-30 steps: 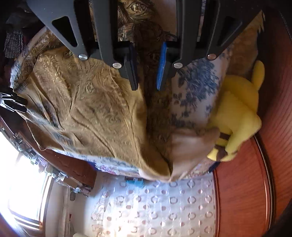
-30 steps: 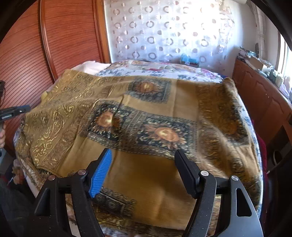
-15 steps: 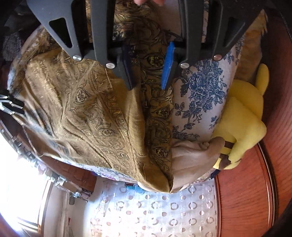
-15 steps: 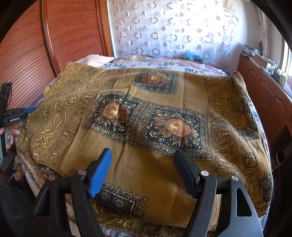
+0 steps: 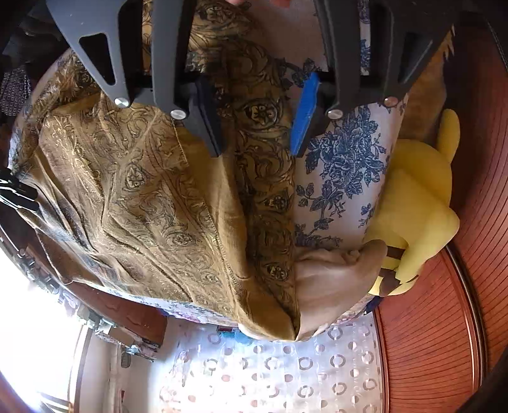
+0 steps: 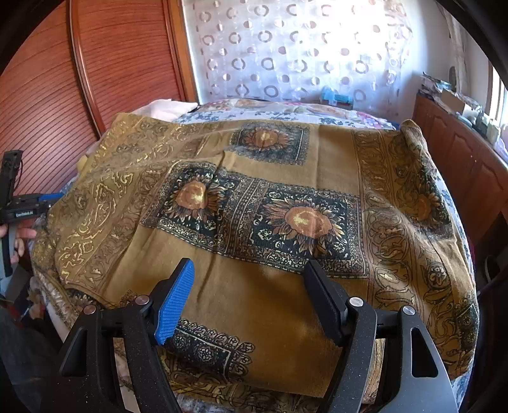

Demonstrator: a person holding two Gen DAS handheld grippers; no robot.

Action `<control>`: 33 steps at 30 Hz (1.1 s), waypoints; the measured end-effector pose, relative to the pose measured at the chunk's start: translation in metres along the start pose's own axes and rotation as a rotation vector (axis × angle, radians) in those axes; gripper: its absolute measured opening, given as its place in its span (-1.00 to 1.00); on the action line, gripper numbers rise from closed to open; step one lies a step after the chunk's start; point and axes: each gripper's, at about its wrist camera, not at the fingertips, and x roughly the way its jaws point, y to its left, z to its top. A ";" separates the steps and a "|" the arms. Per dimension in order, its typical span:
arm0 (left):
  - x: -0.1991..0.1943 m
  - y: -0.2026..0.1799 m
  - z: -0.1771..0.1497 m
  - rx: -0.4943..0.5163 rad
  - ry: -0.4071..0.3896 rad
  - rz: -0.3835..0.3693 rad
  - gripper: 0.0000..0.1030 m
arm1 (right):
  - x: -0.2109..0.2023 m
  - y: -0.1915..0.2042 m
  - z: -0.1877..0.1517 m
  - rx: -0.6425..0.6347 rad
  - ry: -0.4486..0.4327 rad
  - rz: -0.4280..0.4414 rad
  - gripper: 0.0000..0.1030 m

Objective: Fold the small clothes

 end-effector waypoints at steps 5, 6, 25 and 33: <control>-0.004 0.001 -0.006 0.003 -0.006 0.005 -0.07 | 0.000 0.000 -0.001 0.002 -0.002 0.002 0.42; -0.005 0.003 -0.008 -0.001 -0.006 0.001 -0.07 | -0.001 0.000 -0.001 0.002 -0.003 0.002 0.42; -0.013 -0.019 -0.015 -0.016 -0.010 -0.160 -0.54 | 0.000 0.000 0.000 0.009 0.001 -0.003 0.42; -0.031 -0.027 -0.010 0.016 -0.089 -0.197 -1.00 | 0.007 0.002 0.000 -0.002 0.036 -0.027 0.43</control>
